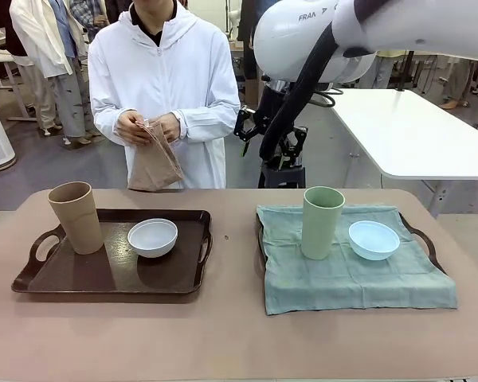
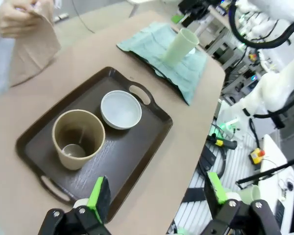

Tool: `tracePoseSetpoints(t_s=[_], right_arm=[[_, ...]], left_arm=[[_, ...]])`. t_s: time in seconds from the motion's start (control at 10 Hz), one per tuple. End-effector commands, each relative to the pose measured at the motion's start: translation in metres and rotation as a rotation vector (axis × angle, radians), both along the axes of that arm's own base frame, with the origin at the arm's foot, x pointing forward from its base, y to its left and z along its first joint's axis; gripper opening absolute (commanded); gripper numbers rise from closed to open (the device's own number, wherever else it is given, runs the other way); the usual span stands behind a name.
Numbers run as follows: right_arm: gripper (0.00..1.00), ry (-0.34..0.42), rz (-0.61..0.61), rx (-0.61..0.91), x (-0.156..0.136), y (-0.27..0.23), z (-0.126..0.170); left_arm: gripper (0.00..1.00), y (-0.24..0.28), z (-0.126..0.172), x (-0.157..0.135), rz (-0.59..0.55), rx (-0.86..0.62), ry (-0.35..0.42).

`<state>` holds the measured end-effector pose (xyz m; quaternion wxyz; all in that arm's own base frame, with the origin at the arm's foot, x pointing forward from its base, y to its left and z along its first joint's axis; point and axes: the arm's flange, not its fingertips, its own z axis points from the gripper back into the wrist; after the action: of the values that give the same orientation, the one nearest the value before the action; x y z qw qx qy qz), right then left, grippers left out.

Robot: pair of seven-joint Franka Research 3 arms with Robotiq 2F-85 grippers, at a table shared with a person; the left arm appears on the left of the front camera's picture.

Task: Set up a tray with a mat and arrange the tableware.
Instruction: Pick up the Picnic Bowl and Reusable plastic cup from the Handle tray in front of the human's position and hold them in the air.

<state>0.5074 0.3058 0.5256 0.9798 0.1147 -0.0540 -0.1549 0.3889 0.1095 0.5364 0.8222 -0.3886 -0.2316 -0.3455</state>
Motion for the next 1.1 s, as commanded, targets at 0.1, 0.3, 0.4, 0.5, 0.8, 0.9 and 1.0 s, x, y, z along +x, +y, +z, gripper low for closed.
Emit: tracePoseSetpoints(t_s=[0.1,0.3,0.4,0.5,0.8,0.9,1.0], right_arm=[[0.88,-0.021,0.004,-0.016,-0.023,0.001,0.012],[0.88,-0.021,0.004,-0.016,-0.023,0.001,0.012],[0.88,-0.021,0.004,-0.016,-0.023,0.001,0.012],[0.88,-0.024,0.020,-0.005,-0.018,0.008,0.021],[0.88,-0.053,0.080,-0.109,0.008,0.055,0.033],[0.88,-0.046,0.074,-0.130,0.011,0.072,0.033],[0.88,-0.035,0.074,-0.138,0.013,0.090,0.030]], left_arm=[[1.00,0.003,0.003,0.000,0.006,0.018,-0.012],[1.00,0.003,0.003,0.000,0.006,0.018,-0.012],[1.00,0.003,0.003,0.000,0.006,0.018,-0.012],[1.00,0.001,0.001,0.000,0.005,0.003,-0.005],[1.00,-0.006,-0.012,0.036,-0.222,0.020,-0.176],[1.00,-0.004,-0.021,0.042,-0.254,0.024,-0.201],[1.00,0.001,-0.030,0.049,-0.281,0.036,-0.207]])
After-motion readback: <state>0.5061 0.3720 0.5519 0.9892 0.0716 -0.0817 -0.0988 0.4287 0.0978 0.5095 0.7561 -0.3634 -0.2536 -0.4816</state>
